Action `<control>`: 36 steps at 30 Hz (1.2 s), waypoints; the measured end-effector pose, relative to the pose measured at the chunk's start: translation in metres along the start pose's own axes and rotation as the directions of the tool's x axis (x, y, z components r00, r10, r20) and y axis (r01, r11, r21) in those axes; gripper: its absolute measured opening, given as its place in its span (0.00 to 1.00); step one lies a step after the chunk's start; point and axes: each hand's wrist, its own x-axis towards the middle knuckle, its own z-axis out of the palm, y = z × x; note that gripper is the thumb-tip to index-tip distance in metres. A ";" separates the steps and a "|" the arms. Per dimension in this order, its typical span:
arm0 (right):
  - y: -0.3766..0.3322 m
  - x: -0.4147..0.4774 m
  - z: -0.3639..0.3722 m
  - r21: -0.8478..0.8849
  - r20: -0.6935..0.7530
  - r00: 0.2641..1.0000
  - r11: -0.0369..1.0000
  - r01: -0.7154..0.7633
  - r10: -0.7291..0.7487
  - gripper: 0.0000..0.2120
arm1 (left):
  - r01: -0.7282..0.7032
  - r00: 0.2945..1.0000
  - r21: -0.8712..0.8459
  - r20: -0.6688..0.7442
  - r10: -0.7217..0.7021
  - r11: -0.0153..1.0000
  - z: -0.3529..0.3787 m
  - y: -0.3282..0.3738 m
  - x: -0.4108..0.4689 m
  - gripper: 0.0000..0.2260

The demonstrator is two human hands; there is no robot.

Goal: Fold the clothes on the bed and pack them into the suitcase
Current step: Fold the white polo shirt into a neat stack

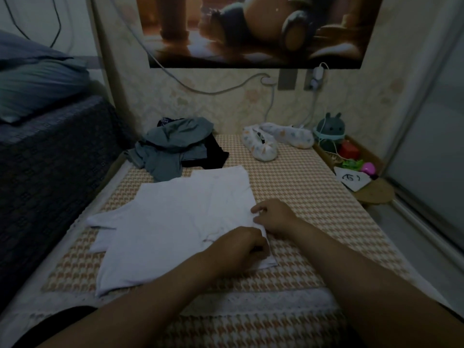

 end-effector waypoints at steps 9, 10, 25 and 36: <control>-0.001 -0.009 0.019 -0.508 -0.067 0.953 0.832 0.222 -0.295 0.22 | 0.092 0.974 -0.065 -0.203 -0.103 0.994 -0.004 -0.021 -0.016 0.08; -0.001 -0.012 0.025 -0.496 -0.074 0.919 0.814 0.302 -0.387 0.23 | 0.095 0.959 0.039 -0.271 -0.081 0.995 -0.002 -0.032 -0.021 0.10; -0.093 -0.036 0.059 -0.470 0.446 0.866 0.765 0.441 -0.225 0.31 | 0.384 0.914 0.227 0.040 -0.403 0.895 -0.058 -0.066 -0.113 0.34; -0.246 0.019 0.135 -0.330 0.363 0.803 0.741 0.585 -0.473 0.21 | 0.831 0.553 0.112 -0.271 -0.788 0.545 -0.119 -0.158 -0.211 0.21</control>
